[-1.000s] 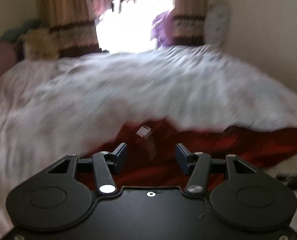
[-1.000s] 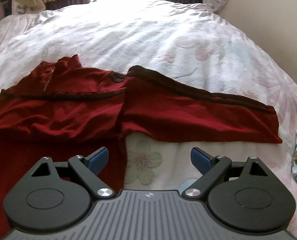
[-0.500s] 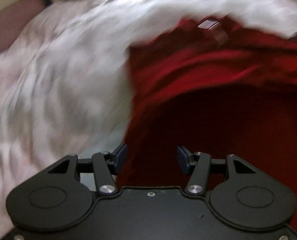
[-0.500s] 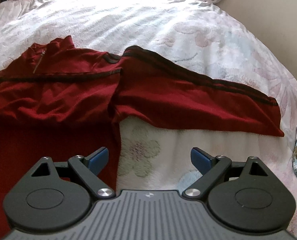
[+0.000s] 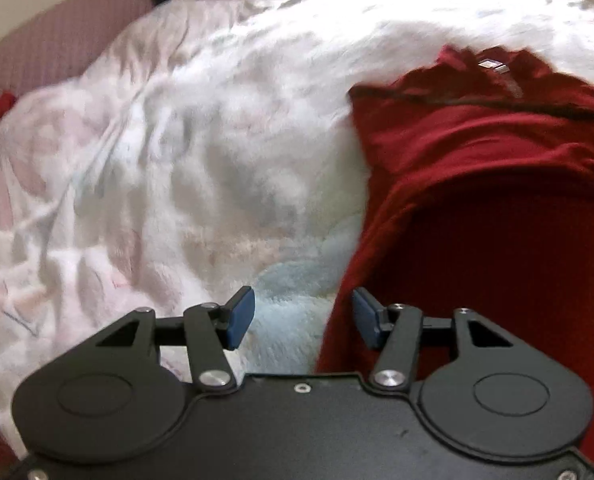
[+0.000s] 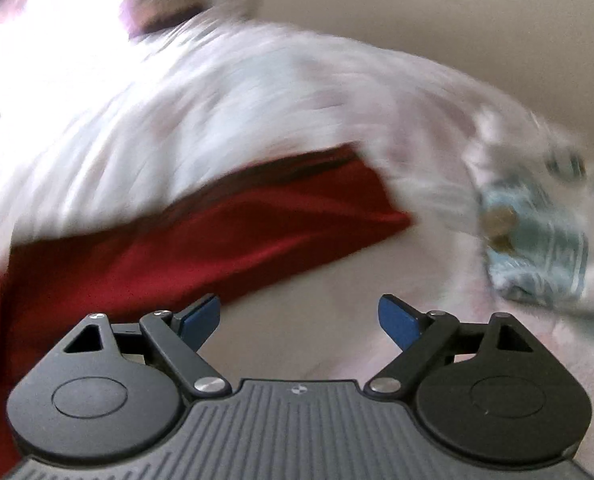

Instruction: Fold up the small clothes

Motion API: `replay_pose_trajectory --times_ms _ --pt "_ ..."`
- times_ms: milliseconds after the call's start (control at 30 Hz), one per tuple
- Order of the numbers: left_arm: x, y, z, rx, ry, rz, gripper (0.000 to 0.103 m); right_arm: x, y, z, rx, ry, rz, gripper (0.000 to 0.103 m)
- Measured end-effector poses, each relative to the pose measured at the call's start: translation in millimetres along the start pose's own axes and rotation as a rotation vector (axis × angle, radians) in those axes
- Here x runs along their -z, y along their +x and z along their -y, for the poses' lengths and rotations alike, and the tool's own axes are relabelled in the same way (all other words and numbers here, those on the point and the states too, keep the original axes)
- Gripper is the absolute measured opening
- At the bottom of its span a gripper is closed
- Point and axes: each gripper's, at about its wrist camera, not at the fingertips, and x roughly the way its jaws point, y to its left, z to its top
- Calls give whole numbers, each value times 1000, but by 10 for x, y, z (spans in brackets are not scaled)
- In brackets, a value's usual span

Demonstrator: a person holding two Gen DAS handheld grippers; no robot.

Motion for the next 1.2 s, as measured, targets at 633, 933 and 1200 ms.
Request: replay_pose_trajectory --times_ms 633,933,1200 --pt "-82 -485 192 46 -63 4 56 -131 772 1124 -344 633 46 4" --pt "-209 -405 -40 -2 -135 -2 56 -33 -31 273 -257 108 258 4" --pt "-469 -167 -271 -11 -127 28 56 421 -379 -829 -209 -197 262 4"
